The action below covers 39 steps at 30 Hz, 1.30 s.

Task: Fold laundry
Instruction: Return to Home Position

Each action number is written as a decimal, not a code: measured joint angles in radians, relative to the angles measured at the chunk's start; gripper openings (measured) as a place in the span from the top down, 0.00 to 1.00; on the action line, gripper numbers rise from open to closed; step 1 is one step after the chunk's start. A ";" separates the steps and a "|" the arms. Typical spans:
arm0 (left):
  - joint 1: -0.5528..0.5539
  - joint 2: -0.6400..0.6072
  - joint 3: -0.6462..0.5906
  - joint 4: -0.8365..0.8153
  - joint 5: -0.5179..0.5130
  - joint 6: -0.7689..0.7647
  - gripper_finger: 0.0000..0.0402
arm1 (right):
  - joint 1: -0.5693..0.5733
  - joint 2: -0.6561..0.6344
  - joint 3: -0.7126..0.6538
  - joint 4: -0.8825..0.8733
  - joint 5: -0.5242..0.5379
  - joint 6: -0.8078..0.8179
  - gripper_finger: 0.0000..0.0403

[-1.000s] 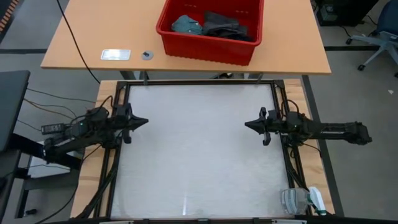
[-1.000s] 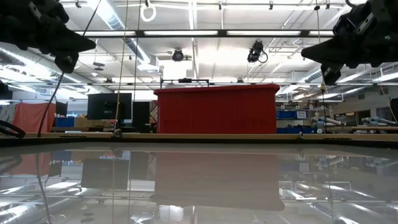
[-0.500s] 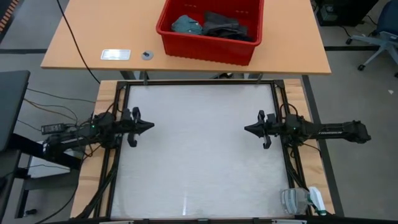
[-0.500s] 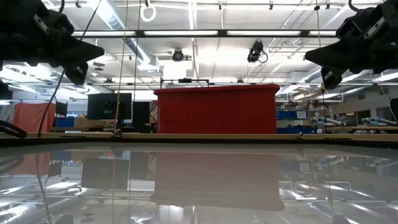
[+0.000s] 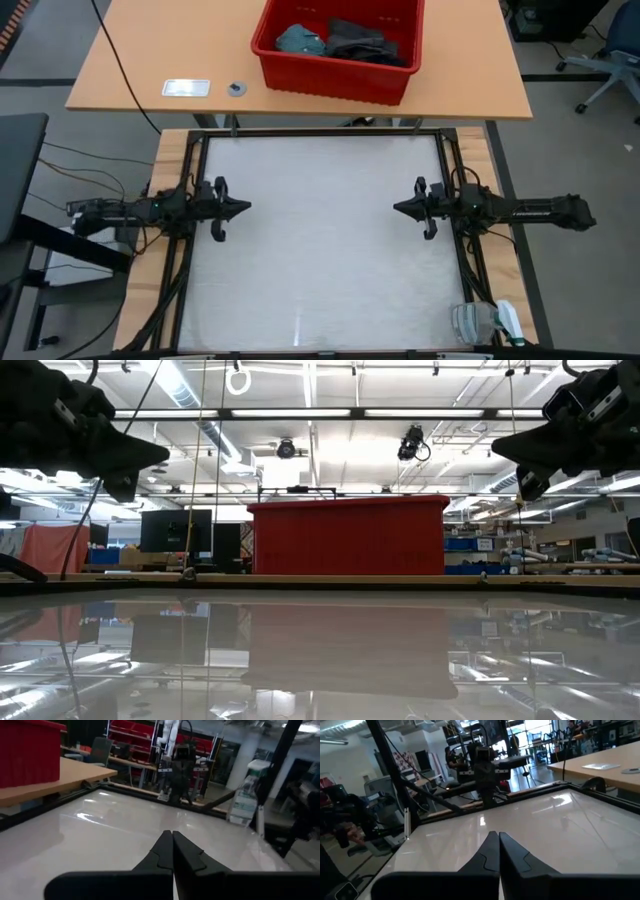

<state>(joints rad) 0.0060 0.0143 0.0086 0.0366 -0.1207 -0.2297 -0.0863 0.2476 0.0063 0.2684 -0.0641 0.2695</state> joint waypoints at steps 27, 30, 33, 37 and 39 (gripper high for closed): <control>-0.002 -0.002 -0.001 -0.003 -0.018 -0.118 0.94 | -0.008 0.003 0.000 -0.009 0.012 -0.003 0.92; -0.002 -0.002 -0.001 -0.003 -0.018 -0.117 0.94 | -0.008 0.003 0.000 -0.009 0.012 -0.003 0.92; -0.002 -0.002 -0.001 -0.003 -0.018 -0.118 0.94 | -0.008 0.003 0.000 -0.009 0.012 -0.003 0.92; -0.002 -0.002 -0.001 -0.003 -0.018 -0.118 0.94 | -0.008 0.003 0.000 -0.009 0.012 -0.003 0.92; -0.002 -0.002 -0.001 -0.003 -0.018 -0.117 0.94 | -0.008 0.003 0.000 -0.009 0.012 -0.003 0.92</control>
